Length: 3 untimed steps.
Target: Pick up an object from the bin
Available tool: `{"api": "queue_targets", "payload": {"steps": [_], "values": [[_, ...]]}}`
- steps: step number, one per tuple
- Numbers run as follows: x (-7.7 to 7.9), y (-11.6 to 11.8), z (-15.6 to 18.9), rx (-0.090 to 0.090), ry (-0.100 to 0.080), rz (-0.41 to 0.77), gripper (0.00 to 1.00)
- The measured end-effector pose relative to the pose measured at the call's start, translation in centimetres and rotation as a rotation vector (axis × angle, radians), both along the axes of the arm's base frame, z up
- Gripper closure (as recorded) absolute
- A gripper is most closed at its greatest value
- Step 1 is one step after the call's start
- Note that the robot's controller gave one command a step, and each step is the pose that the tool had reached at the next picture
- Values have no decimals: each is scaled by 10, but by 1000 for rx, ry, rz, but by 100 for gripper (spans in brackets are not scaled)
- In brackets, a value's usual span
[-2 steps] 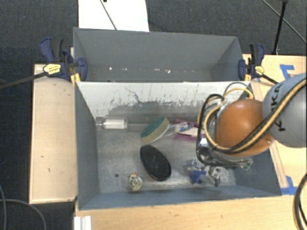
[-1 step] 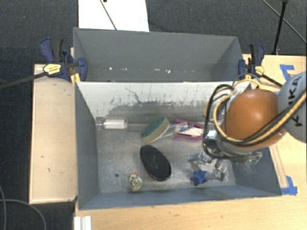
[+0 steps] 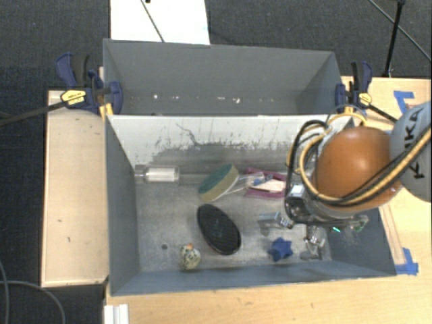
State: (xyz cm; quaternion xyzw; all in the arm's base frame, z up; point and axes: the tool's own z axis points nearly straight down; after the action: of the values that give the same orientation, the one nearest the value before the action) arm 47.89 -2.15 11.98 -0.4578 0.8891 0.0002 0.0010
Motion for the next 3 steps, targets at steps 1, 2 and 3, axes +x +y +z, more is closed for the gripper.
{"api": "queue_targets", "payload": {"steps": [1, 2, 3], "values": [[-1, 3, -50, 1, -4, 106, 0], [-1, 3, -49, 0, -2, 106, 100], [23, 46, 67, 1, -9, 124, 100]]}}
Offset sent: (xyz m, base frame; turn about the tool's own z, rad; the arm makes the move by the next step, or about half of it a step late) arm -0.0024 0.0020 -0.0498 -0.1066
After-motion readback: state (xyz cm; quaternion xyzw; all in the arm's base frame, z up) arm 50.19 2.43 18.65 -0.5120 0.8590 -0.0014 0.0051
